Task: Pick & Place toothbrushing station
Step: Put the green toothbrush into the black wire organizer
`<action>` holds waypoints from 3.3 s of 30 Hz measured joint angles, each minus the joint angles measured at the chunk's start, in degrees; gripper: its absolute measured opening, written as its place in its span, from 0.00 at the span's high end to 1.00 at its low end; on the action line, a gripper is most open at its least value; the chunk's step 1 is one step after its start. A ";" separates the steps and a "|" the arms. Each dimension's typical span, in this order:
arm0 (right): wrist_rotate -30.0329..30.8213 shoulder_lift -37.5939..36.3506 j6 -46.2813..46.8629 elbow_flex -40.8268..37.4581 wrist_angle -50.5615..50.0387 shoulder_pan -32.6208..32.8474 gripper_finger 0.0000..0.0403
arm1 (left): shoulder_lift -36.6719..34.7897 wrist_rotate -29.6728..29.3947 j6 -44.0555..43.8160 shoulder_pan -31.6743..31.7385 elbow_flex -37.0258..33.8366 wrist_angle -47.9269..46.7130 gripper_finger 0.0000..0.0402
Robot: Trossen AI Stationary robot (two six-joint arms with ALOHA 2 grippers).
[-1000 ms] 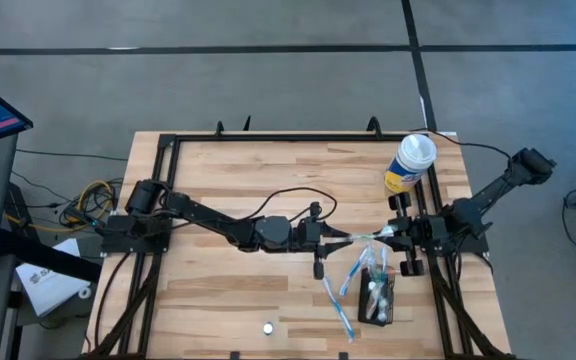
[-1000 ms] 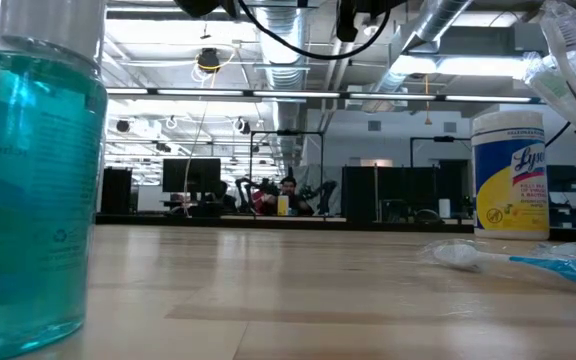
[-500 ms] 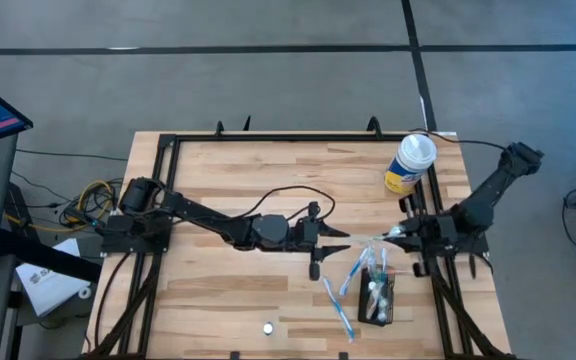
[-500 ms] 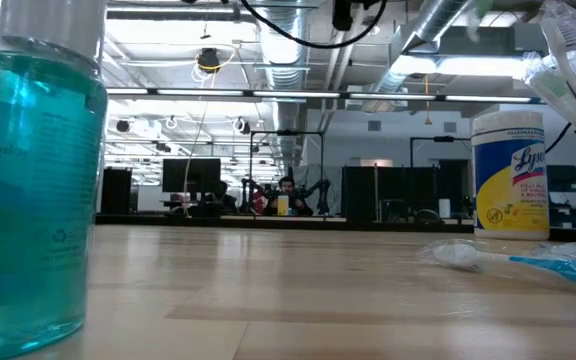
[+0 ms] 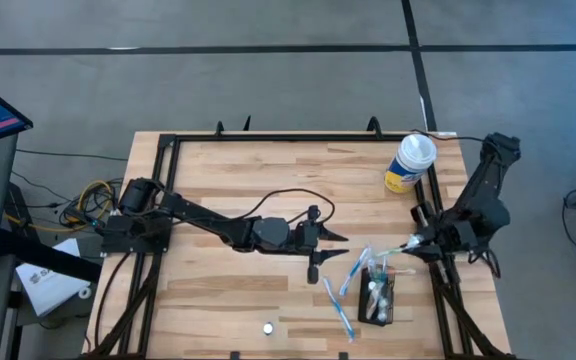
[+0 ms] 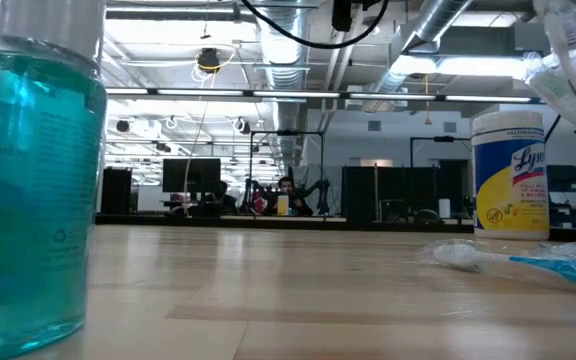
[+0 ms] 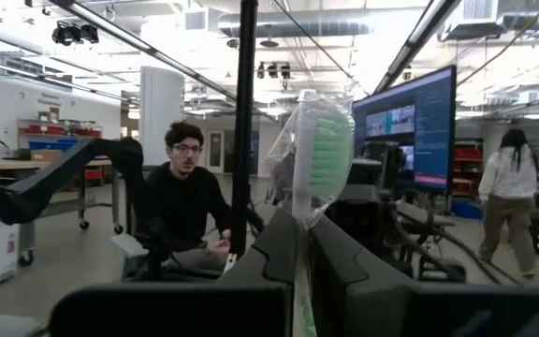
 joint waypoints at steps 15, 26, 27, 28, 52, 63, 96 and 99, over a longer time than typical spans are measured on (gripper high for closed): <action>5.09 0.98 -6.31 3.00 1.20 11.32 1.00 | 0.00 -0.17 0.00 0.02 0.00 -0.10 0.72; 9.65 9.64 -7.10 8.65 1.09 15.97 1.00 | 0.07 -0.13 0.00 0.13 0.00 -0.17 0.72; 11.82 10.48 -7.12 8.92 1.09 16.94 1.00 | 0.07 -0.14 0.00 0.14 0.00 -0.17 0.72; 14.00 11.26 -7.13 9.18 1.07 18.09 1.00 | 0.09 -0.12 0.01 0.15 0.00 -0.17 0.72; 24.33 28.16 10.27 10.49 1.14 24.83 1.00 | 0.11 -0.04 0.00 0.15 0.00 -0.36 0.72; 24.34 34.42 16.05 10.47 4.04 21.98 1.00 | 0.11 -0.10 0.01 0.15 0.00 -0.38 0.72; 26.75 43.49 36.18 10.25 -6.98 19.76 1.00 | 0.11 -0.10 0.00 0.13 0.00 -0.52 0.72; 27.18 45.28 37.30 10.23 -6.59 19.78 1.00 | 0.11 -0.10 0.00 0.13 0.00 -0.52 0.72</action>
